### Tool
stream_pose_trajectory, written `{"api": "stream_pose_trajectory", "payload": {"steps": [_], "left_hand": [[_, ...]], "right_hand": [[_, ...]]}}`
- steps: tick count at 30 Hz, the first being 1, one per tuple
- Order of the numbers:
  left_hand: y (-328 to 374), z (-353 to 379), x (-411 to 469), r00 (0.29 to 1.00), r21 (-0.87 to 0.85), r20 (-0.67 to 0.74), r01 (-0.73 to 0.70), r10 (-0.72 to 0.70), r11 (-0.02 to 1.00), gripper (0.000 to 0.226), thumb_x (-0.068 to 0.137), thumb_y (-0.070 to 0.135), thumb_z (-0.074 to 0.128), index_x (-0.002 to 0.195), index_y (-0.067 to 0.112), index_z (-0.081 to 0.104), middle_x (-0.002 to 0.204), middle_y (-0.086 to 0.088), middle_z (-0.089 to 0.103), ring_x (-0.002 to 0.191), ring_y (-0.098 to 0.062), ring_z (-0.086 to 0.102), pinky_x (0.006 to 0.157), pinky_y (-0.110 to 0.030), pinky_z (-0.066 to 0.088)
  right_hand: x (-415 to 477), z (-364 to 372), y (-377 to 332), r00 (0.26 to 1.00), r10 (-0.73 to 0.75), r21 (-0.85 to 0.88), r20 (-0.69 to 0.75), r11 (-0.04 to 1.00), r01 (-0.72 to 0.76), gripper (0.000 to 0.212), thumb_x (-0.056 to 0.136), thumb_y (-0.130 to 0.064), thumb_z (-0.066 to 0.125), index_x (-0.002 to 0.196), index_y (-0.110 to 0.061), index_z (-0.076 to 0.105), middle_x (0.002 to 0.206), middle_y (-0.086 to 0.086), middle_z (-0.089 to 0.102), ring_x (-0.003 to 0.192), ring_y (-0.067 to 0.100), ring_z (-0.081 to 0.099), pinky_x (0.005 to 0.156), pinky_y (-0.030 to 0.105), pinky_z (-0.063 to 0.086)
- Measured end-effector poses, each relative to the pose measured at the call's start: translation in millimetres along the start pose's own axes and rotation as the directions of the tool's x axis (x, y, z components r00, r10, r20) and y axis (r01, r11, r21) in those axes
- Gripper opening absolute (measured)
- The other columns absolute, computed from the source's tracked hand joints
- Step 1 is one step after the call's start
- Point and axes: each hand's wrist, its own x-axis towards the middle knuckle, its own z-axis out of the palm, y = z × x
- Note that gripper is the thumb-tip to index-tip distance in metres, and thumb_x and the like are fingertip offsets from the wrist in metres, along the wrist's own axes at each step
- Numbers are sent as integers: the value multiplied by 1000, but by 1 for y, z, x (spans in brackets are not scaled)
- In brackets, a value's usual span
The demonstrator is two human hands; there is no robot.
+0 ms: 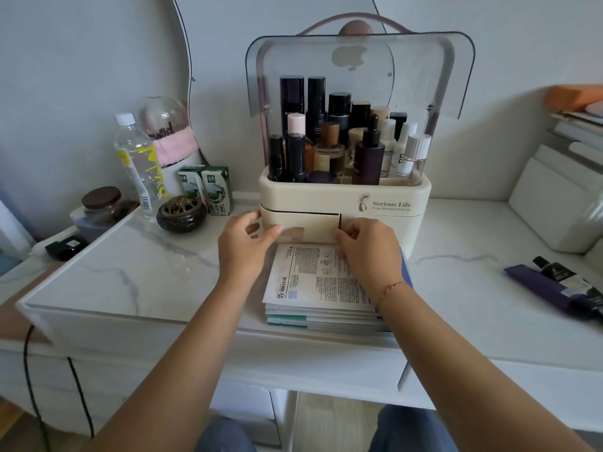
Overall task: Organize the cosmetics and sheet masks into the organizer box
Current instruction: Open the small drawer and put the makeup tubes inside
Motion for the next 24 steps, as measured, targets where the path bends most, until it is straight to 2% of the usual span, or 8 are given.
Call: {"api": "stream_pose_trajectory", "payload": {"steps": [7,12,16,18,20,22,24], "left_hand": [[3,7,-5,999,27,-22,-30,30,999,38,77,28,76,112,14,67,103,5,70,91,-8,63,71,-8,41],[6,9,-7,999,49,-36,-25,26,998,42,78,28,76,115,10,65,108,-1,69,96,-13,63,81,-22,47],[9,13,-9,1000,31,-21,10,-9,999,42,78,27,76,114,12,62,106,2,68,94,-11,62,74,-15,42],[9,12,-10,1000,33,-4,14,-14,999,44,79,28,75,118,13,61,107,4,66,95,-9,60,74,-12,40],[6,10,-11,999,28,22,30,-31,999,46,81,31,72,122,14,59,112,5,65,100,-9,59,81,-18,42],[4,8,-12,996,-3,70,59,-59,998,49,84,35,68,127,15,56,120,4,64,108,-11,59,90,-27,46],[4,9,-14,988,-38,126,97,-91,995,53,86,38,65,133,16,52,125,1,63,114,-13,58,99,-36,47]], "right_hand": [[-1,3,-1,998,42,-5,-53,999,-42,26,87,-32,57,71,-13,66,68,4,67,71,24,62,65,34,54],[-3,2,-2,998,43,36,-45,999,-41,29,89,-31,54,71,-11,66,66,6,67,70,26,62,68,39,55],[-5,-6,-5,1000,-8,97,11,995,7,27,90,-25,53,74,-6,65,68,9,68,67,28,65,67,41,56],[-7,-15,-4,1000,-27,151,9,988,25,24,90,-23,53,76,-7,65,67,9,68,59,20,66,60,39,58],[-9,-29,3,998,-32,182,-46,983,40,22,90,-24,55,75,-12,66,63,3,68,48,7,63,53,32,56],[-9,-43,15,992,-15,151,-125,988,34,20,88,-28,58,74,-16,66,63,-1,68,51,8,63,53,30,54],[-8,-54,30,983,14,38,-184,999,-7,21,85,-35,59,74,-19,67,66,-5,67,59,14,61,55,29,49]]}}
